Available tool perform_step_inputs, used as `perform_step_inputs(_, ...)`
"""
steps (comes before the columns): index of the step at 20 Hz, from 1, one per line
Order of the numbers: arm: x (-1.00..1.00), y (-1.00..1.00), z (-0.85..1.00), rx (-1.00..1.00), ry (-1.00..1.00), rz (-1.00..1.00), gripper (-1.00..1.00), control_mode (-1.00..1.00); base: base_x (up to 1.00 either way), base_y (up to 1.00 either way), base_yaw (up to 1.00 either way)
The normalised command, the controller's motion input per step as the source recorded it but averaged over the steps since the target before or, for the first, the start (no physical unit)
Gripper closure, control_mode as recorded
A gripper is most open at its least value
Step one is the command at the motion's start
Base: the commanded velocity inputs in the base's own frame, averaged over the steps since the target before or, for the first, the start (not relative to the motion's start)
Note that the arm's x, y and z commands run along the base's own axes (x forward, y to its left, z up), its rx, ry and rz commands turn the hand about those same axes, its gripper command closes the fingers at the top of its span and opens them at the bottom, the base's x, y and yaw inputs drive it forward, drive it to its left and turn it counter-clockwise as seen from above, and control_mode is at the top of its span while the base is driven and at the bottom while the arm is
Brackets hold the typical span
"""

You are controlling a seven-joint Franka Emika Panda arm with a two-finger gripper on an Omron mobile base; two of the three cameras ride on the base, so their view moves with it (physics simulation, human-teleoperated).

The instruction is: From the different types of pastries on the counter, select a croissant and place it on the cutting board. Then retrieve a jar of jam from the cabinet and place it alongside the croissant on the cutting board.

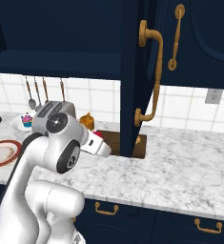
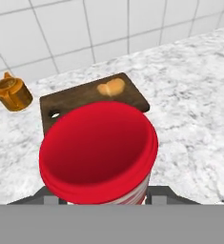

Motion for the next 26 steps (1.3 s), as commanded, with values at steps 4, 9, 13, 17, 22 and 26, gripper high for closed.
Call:
perform_step_inputs(4, 0.36, 0.09, -0.8, 0.0, -0.16, 0.08, 1.0, -1.0, 0.0, 0.0, 0.0)
perform_step_inputs(9, 0.39, 0.1, -0.62, 0.0, -0.18, 0.05, 1.0, -1.0, 0.0, 0.0, 0.0)
perform_step_inputs(13, 0.34, 0.05, -0.44, 0.0, -0.16, 0.03, 1.0, -1.0, 0.0, 0.0, 0.0)
perform_step_inputs(17, 0.3, 0.02, -0.3, 0.0, -0.15, 0.0, 1.0, -1.0, 0.0, 0.0, 0.0)
perform_step_inputs(22, 0.19, 0.01, -0.07, 0.0, -0.15, 0.0, 1.0, -1.0, 0.0, 0.0, 0.0)
perform_step_inputs(26, 0.0, 0.04, -0.07, -0.05, -0.03, 0.0, 1.0, -1.0, 0.0, 0.0, 0.0)
